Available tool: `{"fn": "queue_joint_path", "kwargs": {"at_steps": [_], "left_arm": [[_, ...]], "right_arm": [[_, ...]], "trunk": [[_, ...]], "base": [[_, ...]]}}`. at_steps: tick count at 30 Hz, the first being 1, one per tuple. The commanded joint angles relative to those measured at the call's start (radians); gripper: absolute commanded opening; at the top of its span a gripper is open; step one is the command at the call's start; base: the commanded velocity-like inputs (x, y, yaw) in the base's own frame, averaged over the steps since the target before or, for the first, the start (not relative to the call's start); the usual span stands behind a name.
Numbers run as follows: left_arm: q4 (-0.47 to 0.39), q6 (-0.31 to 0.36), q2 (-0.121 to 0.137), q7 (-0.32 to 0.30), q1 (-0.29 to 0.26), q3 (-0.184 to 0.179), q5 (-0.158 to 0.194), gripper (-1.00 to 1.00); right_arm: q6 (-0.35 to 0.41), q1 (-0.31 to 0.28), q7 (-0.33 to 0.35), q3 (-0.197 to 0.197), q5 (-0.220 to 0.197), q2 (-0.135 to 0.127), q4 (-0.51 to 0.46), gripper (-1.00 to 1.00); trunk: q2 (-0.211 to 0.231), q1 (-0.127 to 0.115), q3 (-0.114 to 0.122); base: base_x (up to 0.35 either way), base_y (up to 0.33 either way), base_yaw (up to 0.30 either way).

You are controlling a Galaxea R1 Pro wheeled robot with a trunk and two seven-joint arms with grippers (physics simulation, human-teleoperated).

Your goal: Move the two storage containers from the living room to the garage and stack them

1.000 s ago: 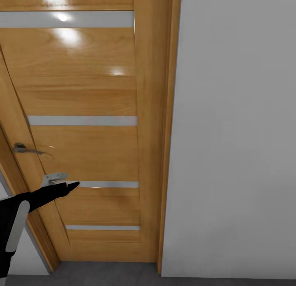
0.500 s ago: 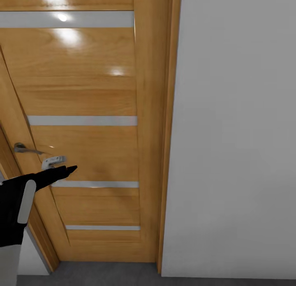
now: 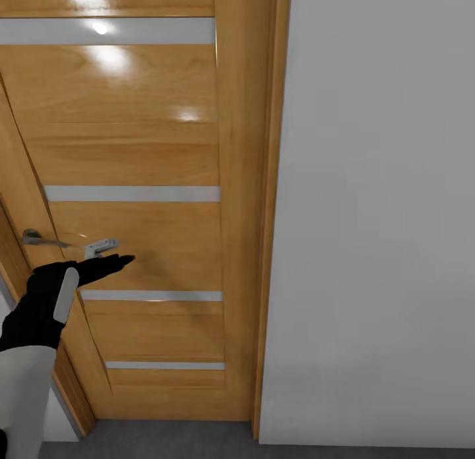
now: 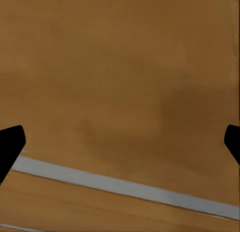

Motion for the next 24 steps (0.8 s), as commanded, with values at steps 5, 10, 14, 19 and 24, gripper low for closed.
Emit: {"fn": "queue_joint_path", "kwargs": {"at_steps": [5,10,14,19,24], "left_arm": [[0.063,-0.043,0.000,-0.004,-0.026,-0.132,-0.005,1.00],[0.145,-0.103,-0.001,0.001,-0.061,-0.175,-0.006,1.00],[0.227,-0.138,-0.004,0.006,-0.108,-0.183,-0.006,1.00],[0.375,-0.209,-0.018,0.008,-0.187,-0.188,-0.007,1.00],[0.521,-0.286,-0.024,0.008,-0.258,-0.191,-0.008,1.00]], "right_arm": [[0.000,0.000,-0.005,-0.001,0.000,0.000,0.000,1.00],[0.000,0.000,-0.005,-0.002,-0.001,0.000,-0.001,1.00],[0.000,0.000,-0.005,-0.002,-0.001,0.000,-0.001,1.00],[0.000,0.000,-0.006,-0.002,-0.001,-0.001,-0.001,1.00],[0.000,0.000,-0.007,-0.003,0.000,-0.001,-0.001,1.00]], "trunk": [[-0.001,0.000,-0.001],[-0.001,0.000,-0.001],[-0.001,0.000,-0.001],[-0.001,0.000,-0.001],[-0.001,0.000,-0.001]], "base": [[0.000,0.000,0.000],[0.000,0.000,0.000],[0.000,0.000,0.000],[0.000,0.000,0.000],[0.000,0.000,0.000]]}}
